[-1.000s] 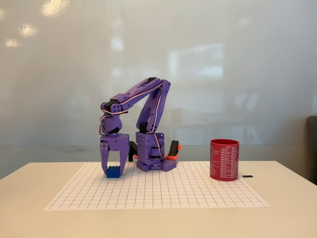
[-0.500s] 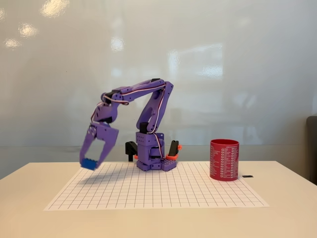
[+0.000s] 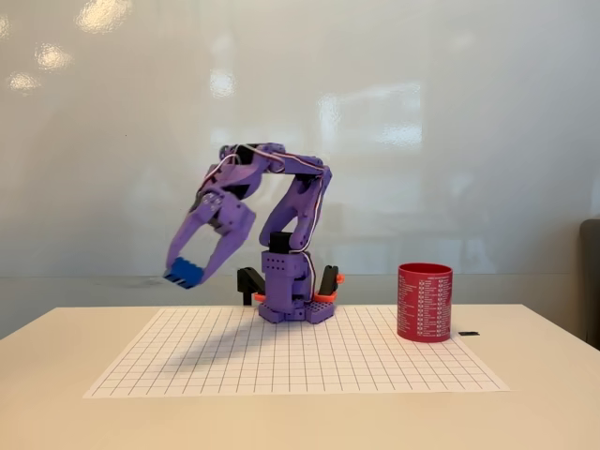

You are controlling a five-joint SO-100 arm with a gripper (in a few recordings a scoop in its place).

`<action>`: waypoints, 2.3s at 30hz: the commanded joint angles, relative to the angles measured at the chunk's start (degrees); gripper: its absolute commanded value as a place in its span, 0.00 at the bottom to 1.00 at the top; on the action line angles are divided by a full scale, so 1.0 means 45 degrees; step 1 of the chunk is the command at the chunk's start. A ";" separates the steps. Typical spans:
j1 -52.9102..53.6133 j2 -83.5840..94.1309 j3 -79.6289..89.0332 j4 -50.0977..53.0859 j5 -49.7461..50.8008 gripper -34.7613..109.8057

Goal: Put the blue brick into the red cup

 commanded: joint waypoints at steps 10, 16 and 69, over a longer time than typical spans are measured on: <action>-0.9785 0.3945 -0.1484 0.3008 0.1074 0.24; -1.3164 0.5527 -0.1211 0.5020 0.1035 0.24; -2.0078 0.1406 -0.3398 0.2324 -0.1777 0.24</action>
